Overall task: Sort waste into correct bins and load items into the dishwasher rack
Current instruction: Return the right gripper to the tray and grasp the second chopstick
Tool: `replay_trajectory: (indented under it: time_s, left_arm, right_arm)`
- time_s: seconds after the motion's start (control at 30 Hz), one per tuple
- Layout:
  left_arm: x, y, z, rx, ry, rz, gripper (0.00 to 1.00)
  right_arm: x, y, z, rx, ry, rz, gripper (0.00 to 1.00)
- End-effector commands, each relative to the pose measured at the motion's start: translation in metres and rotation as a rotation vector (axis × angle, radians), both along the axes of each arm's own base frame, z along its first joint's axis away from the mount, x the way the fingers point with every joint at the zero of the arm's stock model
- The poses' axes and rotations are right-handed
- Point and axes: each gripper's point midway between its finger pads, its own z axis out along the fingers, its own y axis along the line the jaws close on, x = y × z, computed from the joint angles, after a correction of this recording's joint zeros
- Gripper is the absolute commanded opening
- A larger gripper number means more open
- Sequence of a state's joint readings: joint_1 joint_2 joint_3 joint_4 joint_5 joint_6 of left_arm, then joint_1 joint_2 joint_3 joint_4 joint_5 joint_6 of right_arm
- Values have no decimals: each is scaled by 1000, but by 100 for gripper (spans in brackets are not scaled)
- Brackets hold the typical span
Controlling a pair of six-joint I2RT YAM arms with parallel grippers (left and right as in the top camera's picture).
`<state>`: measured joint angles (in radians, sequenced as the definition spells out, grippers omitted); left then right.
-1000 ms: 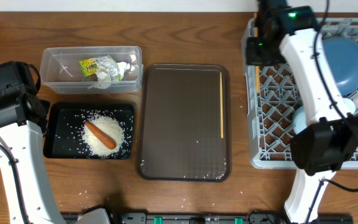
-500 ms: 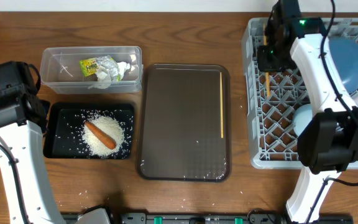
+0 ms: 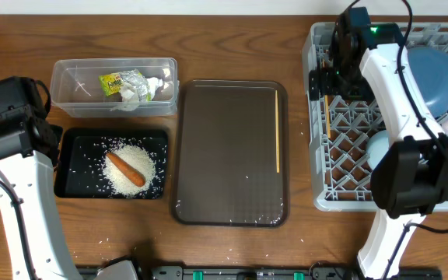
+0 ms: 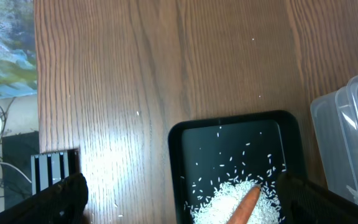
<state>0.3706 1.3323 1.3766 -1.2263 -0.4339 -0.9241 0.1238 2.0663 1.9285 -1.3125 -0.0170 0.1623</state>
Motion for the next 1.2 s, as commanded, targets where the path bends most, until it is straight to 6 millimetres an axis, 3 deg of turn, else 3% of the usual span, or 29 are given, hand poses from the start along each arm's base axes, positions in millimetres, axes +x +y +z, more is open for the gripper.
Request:
replay_trajectory:
  time_s: [0.0, 0.13, 0.23, 0.4, 0.6, 0.87, 1.17]
  left_arm:
    - [-3, 4, 2, 18, 3, 25, 99]
    - [-3, 4, 2, 18, 3, 25, 99]
    - [-3, 4, 2, 18, 3, 25, 99]
    - [-3, 4, 2, 18, 3, 25, 99]
    - [-3, 4, 2, 18, 3, 25, 99]
    - [-3, 4, 2, 18, 3, 25, 99]
    - [-3, 4, 2, 18, 3, 25, 99]
  right_arm:
    - [-3, 38, 55, 125, -121, 19, 99]
    - [-15, 82, 74, 214, -153, 112, 99]
    - [-23, 110, 68, 192, -142, 154, 99]
    - [-27, 131, 30, 40, -125, 115, 99]
    - [-36, 158, -37, -28, -36, 82, 99]
    - [-34, 160, -99, -76, 57, 64, 98]
    - [-38, 148, -142, -119, 140, 45, 98]
